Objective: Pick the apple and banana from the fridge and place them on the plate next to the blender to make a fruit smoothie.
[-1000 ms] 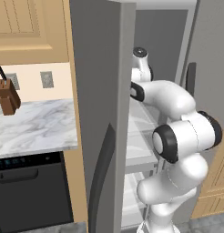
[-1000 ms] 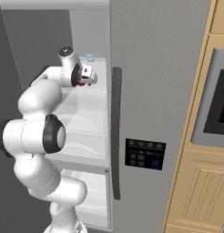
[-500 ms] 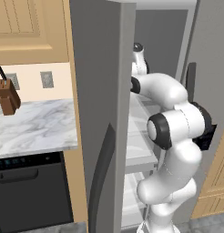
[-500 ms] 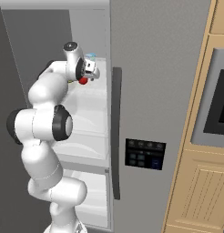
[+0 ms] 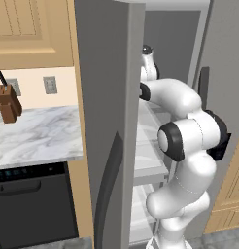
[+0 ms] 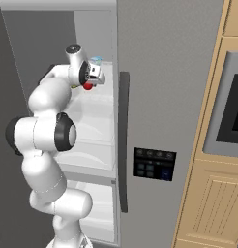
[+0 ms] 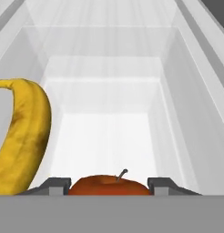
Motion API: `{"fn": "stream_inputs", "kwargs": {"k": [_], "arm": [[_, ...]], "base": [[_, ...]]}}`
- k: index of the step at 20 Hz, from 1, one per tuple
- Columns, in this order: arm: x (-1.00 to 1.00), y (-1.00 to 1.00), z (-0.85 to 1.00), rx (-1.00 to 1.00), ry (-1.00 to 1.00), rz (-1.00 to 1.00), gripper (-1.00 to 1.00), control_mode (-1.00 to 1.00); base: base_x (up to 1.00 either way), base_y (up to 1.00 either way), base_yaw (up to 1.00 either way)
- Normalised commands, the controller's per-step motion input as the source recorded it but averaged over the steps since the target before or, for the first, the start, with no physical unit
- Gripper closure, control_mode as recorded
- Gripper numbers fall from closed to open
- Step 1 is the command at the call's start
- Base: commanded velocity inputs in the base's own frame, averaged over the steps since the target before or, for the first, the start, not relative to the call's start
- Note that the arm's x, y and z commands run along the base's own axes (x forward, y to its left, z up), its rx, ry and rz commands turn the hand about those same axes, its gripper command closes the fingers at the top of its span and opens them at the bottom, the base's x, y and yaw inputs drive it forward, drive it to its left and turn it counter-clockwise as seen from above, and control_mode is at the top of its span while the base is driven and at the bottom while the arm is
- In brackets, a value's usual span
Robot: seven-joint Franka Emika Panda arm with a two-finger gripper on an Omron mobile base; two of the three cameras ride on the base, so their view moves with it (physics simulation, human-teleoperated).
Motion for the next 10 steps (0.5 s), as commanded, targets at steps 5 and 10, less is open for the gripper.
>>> {"fn": "stream_inputs", "kwargs": {"k": [5,10], "arm": [[-0.49,-0.02,0.0,0.0,-0.08,0.0,1.0,-1.0],[-1.0,-0.13,0.16,0.02,-0.35,0.0,1.0,-1.0]], "base": [[0.0,0.0,0.0],[0.0,0.0,0.0]]}}
